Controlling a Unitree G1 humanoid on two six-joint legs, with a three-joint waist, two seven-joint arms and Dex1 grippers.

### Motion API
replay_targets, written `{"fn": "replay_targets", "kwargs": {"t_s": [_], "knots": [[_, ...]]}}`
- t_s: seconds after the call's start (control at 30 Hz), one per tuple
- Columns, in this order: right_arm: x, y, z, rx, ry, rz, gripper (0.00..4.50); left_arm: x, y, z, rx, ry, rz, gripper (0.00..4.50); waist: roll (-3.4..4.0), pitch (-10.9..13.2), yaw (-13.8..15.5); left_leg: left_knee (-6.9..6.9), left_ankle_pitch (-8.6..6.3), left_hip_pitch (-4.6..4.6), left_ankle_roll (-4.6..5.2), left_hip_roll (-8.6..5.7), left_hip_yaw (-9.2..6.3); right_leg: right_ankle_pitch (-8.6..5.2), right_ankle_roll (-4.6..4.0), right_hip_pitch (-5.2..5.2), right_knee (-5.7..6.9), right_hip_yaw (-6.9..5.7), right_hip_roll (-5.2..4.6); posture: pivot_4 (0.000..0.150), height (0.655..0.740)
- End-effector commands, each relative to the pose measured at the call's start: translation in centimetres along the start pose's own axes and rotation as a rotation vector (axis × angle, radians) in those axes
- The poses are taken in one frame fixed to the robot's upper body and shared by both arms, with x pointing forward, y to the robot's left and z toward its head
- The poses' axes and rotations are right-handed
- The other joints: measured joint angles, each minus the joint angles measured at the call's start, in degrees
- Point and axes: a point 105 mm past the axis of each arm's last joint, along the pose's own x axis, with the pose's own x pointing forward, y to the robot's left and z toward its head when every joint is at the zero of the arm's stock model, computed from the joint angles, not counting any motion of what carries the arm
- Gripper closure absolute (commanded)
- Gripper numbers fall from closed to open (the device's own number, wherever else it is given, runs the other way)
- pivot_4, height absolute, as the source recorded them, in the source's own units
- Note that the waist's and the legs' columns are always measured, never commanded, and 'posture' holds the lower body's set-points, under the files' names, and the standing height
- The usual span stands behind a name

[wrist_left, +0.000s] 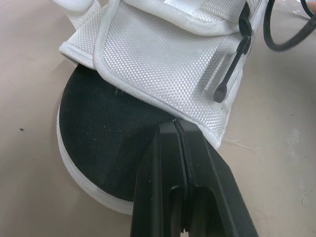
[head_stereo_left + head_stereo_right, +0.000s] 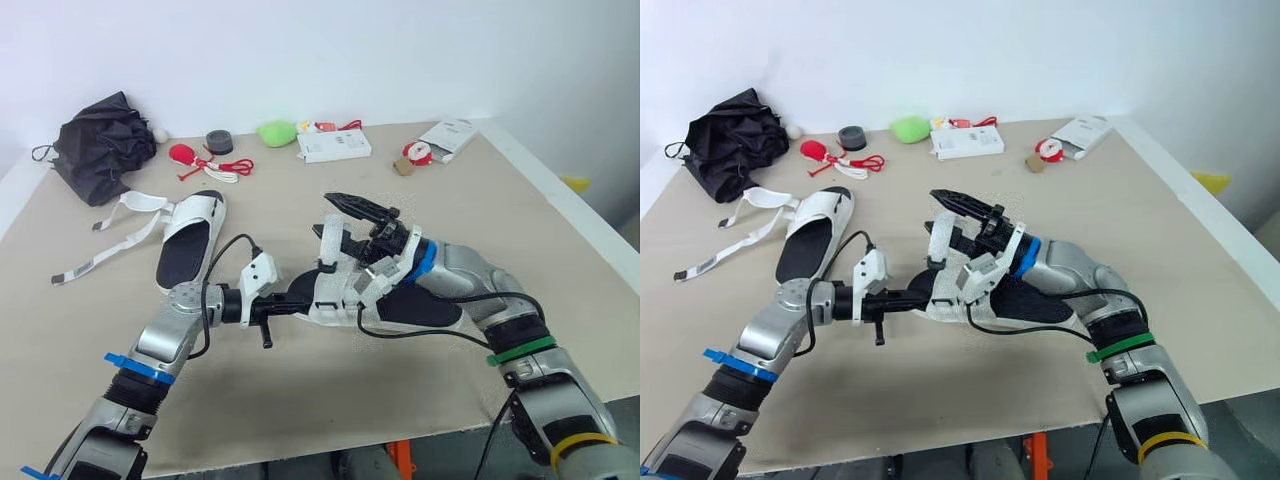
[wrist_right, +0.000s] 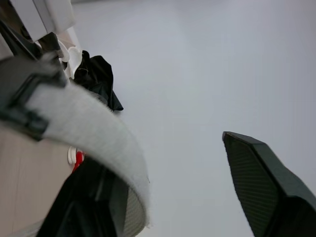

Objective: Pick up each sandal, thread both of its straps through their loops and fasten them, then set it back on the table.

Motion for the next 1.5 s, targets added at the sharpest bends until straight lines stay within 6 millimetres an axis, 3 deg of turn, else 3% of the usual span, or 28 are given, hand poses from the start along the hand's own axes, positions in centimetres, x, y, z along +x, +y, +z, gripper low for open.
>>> {"fn": "replay_targets", "kwargs": {"t_s": [0.03,0.23,0.4,0.53,0.57,0.63,0.67,0.77,0.9,0.97,1.33,1.5], "knots": [[-0.6,-1.7,2.0,-0.11,-0.126,0.014,1.53,0.2,-0.4,-2.1,-0.041,0.081,-0.017,4.5,0.0,0.0,0.0,0.0,0.0,0.0,0.0,0.0,0.0,-0.01,0.0,0.0,0.0,0.01,0.0,0.15,0.74],[-3.0,-1.1,5.0,-0.076,-0.197,0.146,1.53,0.3,-0.5,-2.1,-0.042,0.081,-0.025,4.5,-0.02,0.0,0.0,-0.02,0.0,0.03,0.0,-0.02,0.03,-0.03,0.07,0.02,0.0,0.12,0.02,0.15,0.74],[-5.2,2.4,6.9,0.236,-0.083,0.426,1.53,0.6,-0.6,-2.3,-0.045,0.082,-0.037,4.5,-0.07,0.0,0.2,-0.02,-0.03,0.2,0.05,-0.05,0.03,-0.2,-0.02,0.24,-0.03,0.22,0.03,0.15,0.74],[-9.0,5.2,8.0,0.404,0.016,0.693,1.53,0.8,-0.6,-2.2,-0.044,0.081,-0.042,4.5,-0.12,0.0,0.3,0.0,-0.05,0.61,0.09,-0.11,0.04,-0.29,-0.06,0.62,-0.03,0.27,0.0,0.15,0.74],[-10.0,5.7,8.0,0.475,0.069,0.74,1.53,0.9,-0.6,-2.2,-0.044,0.08,-0.044,4.5,-0.21,0.0,0.3,0.0,-0.05,0.7,0.09,-0.13,0.0,-0.33,-0.06,0.72,-0.04,0.25,0.0,0.15,0.74],[-12.3,5.9,8.5,0.836,0.256,0.795,1.53,0.9,-0.7,-2.2,-0.044,0.079,-0.046,4.5,-0.18,0.0,0.5,0.01,-0.05,0.66,0.08,-0.13,-0.02,-0.36,-0.07,0.75,-0.09,0.26,-0.03,0.15,0.74],[-12.8,6.0,8.9,0.937,0.299,0.813,1.53,0.9,-0.7,-2.2,-0.044,0.078,-0.046,4.5,-0.18,0.0,0.5,-0.01,-0.05,0.67,0.08,-0.17,-0.02,-0.38,-0.05,0.77,-0.09,0.26,-0.05,0.15,0.74],[-12.1,3.9,8.5,1.281,0.429,0.733,1.53,0.9,-0.9,-2.2,-0.048,0.079,-0.05,4.5,-0.29,0.0,0.0,-0.01,-0.08,0.77,0.04,-0.16,-0.01,-0.42,0.01,0.83,-0.1,0.38,-0.02,0.15,0.74],[-10.3,2.8,8.4,1.515,0.489,0.636,1.53,0.6,-1.2,-2.2,-0.051,0.08,-0.052,4.5,-0.5,0.1,0.1,0.02,-0.05,0.79,0.0,-0.17,-0.12,-0.37,0.06,0.84,-0.1,0.31,0.01,0.15,0.74],[-9.6,3.3,8.4,1.597,0.545,0.616,1.53,0.5,-1.4,-2.2,-0.05,0.082,-0.055,4.5,-0.59,0.1,0.2,0.01,-0.05,0.73,-0.01,-0.16,-0.17,-0.4,0.02,0.81,-0.12,0.24,0.01,0.15,0.74],[-8.4,6.9,8.7,1.82,0.716,0.68,1.53,0.4,-2.0,-1.9,-0.049,0.086,-0.058,4.5,-0.6,0.0,0.2,0.0,-0.65,0.47,-0.21,-0.19,-0.15,-0.81,0.45,0.71,-0.17,0.32,0.0,0.15,0.74],[-6.8,7.2,8.4,1.896,0.703,0.676,1.53,0.3,-2.1,-1.9,-0.051,0.091,-0.054,4.5,-0.57,0.0,0.2,0.01,-0.69,0.48,-0.16,-0.17,-0.16,-0.84,0.44,0.71,-0.16,0.32,0.03,0.15,0.74]]}}
